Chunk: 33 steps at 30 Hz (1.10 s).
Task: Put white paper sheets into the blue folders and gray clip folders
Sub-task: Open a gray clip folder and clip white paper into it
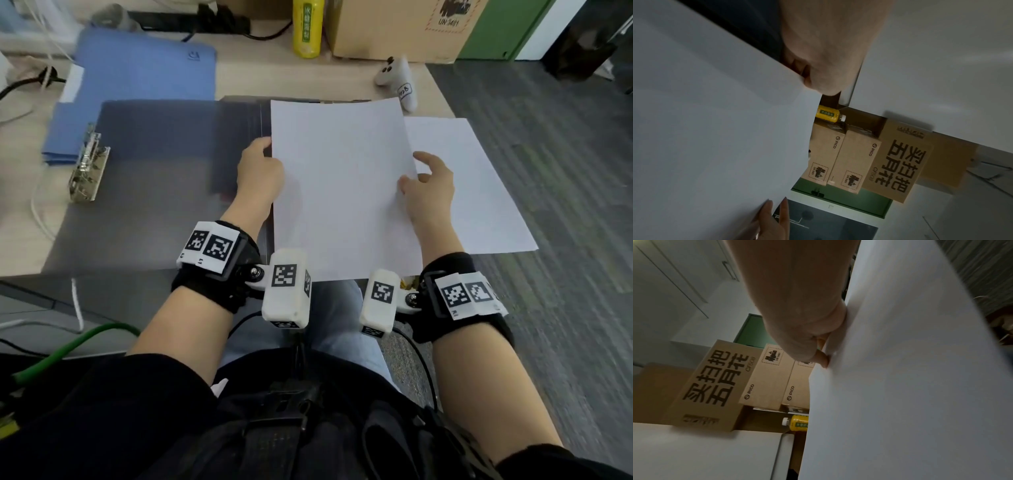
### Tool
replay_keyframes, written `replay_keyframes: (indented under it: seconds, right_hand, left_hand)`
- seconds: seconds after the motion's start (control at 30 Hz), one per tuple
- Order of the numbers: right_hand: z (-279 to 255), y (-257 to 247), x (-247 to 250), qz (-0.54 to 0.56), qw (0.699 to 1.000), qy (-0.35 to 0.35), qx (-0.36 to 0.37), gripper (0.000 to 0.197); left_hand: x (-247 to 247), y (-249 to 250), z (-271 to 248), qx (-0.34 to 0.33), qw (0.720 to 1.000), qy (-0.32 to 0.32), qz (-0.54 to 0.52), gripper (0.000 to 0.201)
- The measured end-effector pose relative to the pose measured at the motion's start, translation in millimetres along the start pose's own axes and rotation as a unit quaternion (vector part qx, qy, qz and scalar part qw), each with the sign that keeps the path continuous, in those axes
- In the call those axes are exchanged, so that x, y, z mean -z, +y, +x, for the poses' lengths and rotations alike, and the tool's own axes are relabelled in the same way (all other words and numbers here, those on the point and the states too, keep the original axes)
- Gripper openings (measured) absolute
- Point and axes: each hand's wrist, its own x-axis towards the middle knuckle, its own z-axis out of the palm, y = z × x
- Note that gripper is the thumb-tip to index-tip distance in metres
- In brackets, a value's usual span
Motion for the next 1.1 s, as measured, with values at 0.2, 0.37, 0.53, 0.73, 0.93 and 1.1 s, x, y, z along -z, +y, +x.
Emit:
replay_keyframes:
  seconds: [0.2, 0.37, 0.53, 0.73, 0.93, 1.1]
  right_hand:
    - [5, 2, -4, -0.002, 0.999, -0.019, -0.04, 0.05]
    - [18, -4, -9, -0.009, 0.998, -0.024, -0.061, 0.051]
    - [27, -9, -14, -0.044, 0.996, -0.032, -0.07, 0.052]
    - [29, -11, -19, -0.156, 0.986, -0.044, -0.028, 0.05]
    - [31, -11, -21, -0.253, 0.966, -0.054, 0.004, 0.041]
    - [33, -10, -25, -0.296, 0.953, -0.061, 0.016, 0.039]
  left_hand:
    - [-1, -2, 5, 0.008, 1.0, -0.004, 0.016, 0.052]
    - [0, 2, 12, -0.003, 1.0, -0.006, 0.028, 0.049]
    - [-3, -6, 33, -0.004, 0.998, -0.005, 0.061, 0.039]
    - [-2, 1, 30, -0.012, 0.989, -0.011, 0.145, 0.019]
    - [1, 2, 30, -0.062, 0.969, 0.017, 0.239, 0.031]
    - [2, -2, 32, -0.065, 0.957, 0.018, 0.282, 0.029]
